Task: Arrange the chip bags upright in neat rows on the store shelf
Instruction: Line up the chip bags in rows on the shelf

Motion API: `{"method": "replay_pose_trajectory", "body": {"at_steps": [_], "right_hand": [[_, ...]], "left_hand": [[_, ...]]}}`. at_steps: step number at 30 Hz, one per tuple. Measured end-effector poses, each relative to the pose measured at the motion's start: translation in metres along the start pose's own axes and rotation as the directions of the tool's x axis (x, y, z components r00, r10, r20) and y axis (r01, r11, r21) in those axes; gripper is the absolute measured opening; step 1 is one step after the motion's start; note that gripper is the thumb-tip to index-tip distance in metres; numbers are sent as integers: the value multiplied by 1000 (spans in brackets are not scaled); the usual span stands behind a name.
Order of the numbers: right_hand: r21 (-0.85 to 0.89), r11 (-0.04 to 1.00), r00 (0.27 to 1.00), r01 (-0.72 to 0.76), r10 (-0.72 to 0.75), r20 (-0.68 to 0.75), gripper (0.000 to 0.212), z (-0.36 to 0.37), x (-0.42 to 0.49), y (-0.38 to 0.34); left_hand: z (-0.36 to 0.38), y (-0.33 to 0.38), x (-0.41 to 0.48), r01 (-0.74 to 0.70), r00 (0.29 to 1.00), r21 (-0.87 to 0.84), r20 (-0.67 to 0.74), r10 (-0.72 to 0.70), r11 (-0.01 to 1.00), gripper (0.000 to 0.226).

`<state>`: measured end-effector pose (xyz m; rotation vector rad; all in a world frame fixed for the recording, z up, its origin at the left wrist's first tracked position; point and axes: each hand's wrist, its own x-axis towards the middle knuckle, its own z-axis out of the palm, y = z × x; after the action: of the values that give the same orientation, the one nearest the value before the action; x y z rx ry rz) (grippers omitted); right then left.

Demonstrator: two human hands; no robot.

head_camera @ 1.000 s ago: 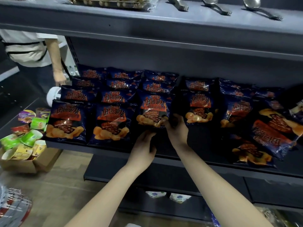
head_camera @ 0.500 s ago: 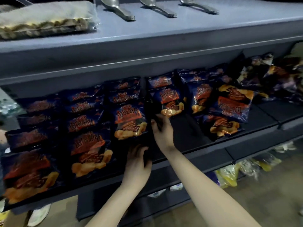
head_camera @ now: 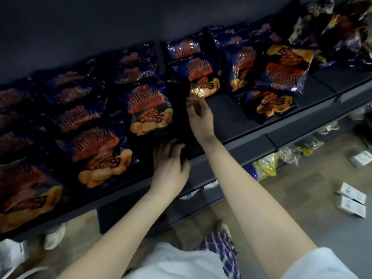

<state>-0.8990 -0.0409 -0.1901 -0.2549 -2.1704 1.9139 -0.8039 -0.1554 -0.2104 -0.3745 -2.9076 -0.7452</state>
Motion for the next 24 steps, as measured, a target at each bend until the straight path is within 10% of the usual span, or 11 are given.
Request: {"method": "replay_pose_trajectory", "body": {"at_steps": [15,24], "right_hand": [[150,988,987,-29,5,159,25,-46,21,-7],[-40,999,932,-10,24,363,41,-87,90,-18]], "left_hand": [[-7,78,68,174,959,-373,-146,-243,911,44],[8,83,164,406,805,-718,-11,-593,565,72]]}}
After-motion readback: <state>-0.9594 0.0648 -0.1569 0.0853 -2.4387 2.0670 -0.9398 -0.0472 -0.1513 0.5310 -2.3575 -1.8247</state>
